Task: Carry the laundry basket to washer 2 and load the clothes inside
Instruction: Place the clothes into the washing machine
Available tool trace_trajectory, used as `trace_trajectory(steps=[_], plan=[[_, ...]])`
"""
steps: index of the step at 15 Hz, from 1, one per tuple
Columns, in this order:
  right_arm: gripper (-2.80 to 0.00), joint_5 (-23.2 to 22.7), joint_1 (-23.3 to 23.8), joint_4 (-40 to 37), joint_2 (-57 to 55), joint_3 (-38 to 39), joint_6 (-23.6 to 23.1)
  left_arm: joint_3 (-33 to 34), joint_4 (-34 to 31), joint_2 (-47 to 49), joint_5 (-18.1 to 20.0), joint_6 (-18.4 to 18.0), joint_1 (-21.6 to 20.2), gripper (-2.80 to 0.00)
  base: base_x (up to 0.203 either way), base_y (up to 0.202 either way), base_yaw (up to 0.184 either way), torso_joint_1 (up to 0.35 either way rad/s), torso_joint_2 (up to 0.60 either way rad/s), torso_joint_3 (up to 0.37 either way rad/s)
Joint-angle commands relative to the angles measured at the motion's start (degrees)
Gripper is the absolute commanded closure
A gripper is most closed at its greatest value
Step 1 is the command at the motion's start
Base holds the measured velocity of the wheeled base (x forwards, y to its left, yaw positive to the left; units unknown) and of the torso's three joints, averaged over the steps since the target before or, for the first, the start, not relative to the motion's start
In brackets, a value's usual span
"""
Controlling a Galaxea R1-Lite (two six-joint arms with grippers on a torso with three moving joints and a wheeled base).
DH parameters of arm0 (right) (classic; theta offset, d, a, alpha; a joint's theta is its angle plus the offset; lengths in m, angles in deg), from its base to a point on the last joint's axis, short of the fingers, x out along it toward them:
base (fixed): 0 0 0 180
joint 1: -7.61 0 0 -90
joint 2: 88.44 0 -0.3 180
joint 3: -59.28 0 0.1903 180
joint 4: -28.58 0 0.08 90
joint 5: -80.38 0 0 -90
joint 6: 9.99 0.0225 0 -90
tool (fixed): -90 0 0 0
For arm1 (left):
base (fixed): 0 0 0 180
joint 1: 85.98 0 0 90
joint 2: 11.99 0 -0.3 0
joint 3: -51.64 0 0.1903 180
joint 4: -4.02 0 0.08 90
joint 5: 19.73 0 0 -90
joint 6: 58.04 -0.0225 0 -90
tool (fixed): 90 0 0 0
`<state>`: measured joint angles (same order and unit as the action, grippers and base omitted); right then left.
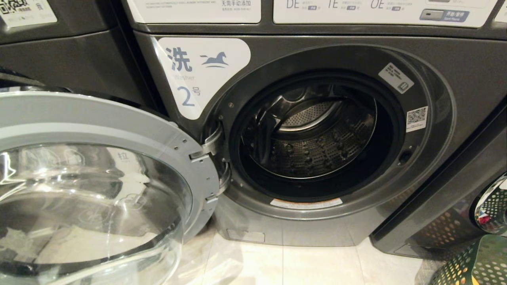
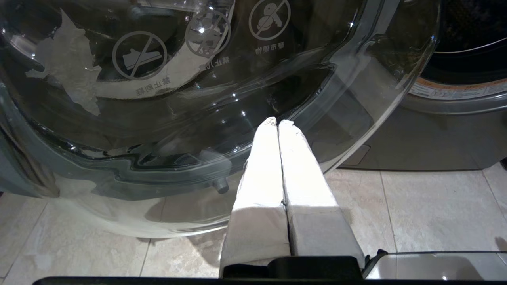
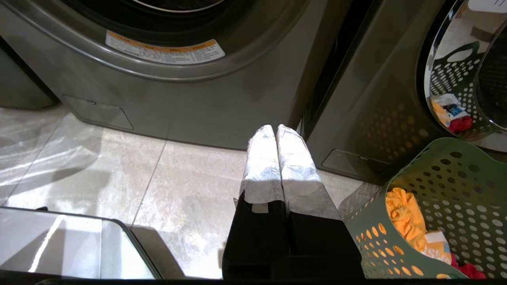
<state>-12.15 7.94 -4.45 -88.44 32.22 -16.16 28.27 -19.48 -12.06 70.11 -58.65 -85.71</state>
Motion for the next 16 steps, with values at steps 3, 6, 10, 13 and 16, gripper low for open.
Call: trace_trajectory(steps=[3,6,10,13,16], plan=[[0.00,0.0,0.0,-0.1,-0.1,0.0,0.0,0.0,0.0,0.1,0.0,0.0,0.0,0.00,0.000,0.000,0.000,0.004,0.00,-0.199],[0.00,0.0,0.0,-0.1,-0.1,0.0,0.3,0.0,0.0,0.0,0.0,0.0,0.0,0.00,0.000,0.000,0.000,0.003,0.00,-0.200],[0.00,0.1,0.0,-0.1,-0.1,0.0,0.6,0.0,0.0,0.0,0.0,0.0,0.0,0.00,0.000,0.000,0.000,0.003,0.00,-0.198],[0.00,0.1,0.0,-0.1,-0.1,0.0,0.7,0.0,0.0,0.0,0.0,0.1,0.0,0.00,0.000,0.000,0.000,0.002,0.00,-0.200],[0.00,0.2,0.0,0.0,-0.1,0.0,0.6,0.0,0.0,0.1,0.0,0.1,0.0,0.00,0.000,0.000,0.000,0.002,0.00,-0.182]])
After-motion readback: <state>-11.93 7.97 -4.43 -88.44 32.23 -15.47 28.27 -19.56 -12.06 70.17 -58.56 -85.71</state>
